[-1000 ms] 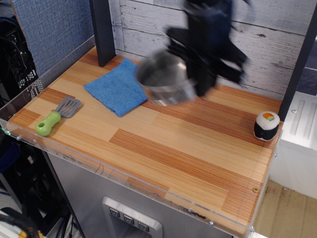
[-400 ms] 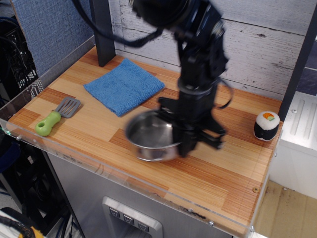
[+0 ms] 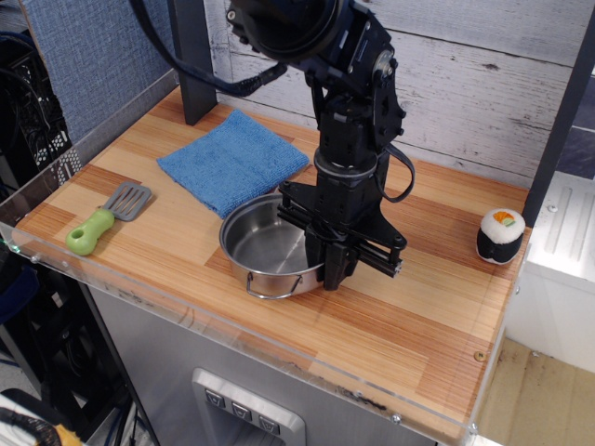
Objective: Move the pot bottom center of table
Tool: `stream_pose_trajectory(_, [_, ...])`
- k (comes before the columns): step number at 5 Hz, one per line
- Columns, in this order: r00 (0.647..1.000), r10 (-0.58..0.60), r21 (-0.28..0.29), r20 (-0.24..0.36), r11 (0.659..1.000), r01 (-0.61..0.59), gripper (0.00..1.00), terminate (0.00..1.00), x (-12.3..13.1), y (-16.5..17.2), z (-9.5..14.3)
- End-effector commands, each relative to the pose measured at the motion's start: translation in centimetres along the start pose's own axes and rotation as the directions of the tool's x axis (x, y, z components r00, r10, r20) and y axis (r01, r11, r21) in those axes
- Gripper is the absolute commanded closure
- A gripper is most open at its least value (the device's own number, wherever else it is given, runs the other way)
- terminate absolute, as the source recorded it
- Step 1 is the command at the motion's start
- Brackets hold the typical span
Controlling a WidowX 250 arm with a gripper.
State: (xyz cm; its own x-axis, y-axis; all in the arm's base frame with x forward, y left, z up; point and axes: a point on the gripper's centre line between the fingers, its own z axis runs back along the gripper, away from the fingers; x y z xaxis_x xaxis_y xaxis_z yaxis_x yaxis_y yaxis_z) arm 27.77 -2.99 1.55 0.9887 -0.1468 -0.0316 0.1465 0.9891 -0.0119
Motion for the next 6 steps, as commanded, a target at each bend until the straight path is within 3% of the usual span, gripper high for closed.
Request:
stream_pose_trajectory(1, [0.995,-0.077,-0.035,0.062,0.996,0.08,0.0,0.0,-1.1,-1.0,2.9])
stream_pose_trajectory(2, [0.978,-0.104,-0.02,0.183,0.994,0.11,0.0,0.0,-1.2,-1.4,6.1])
stream_pose_trajectory(3, [0.93,-0.096,0.002,0.354,0.995,0.102,0.0,0.0,-2.1,-0.8,11.0])
stream_pose_trajectory(4, [0.899,-0.033,0.005,0.436,0.999,0.034,0.0,0.0,-3.8,1.0,15.3])
stream_pose_trajectory(5, [0.898,0.073,-0.015,0.434,0.997,-0.074,0.0,0.0,-5.9,3.8,18.8])
stream_pose_trajectory(6, [0.934,0.116,-0.089,0.338,0.992,-0.091,0.0,0.0,-5.7,5.9,19.1])
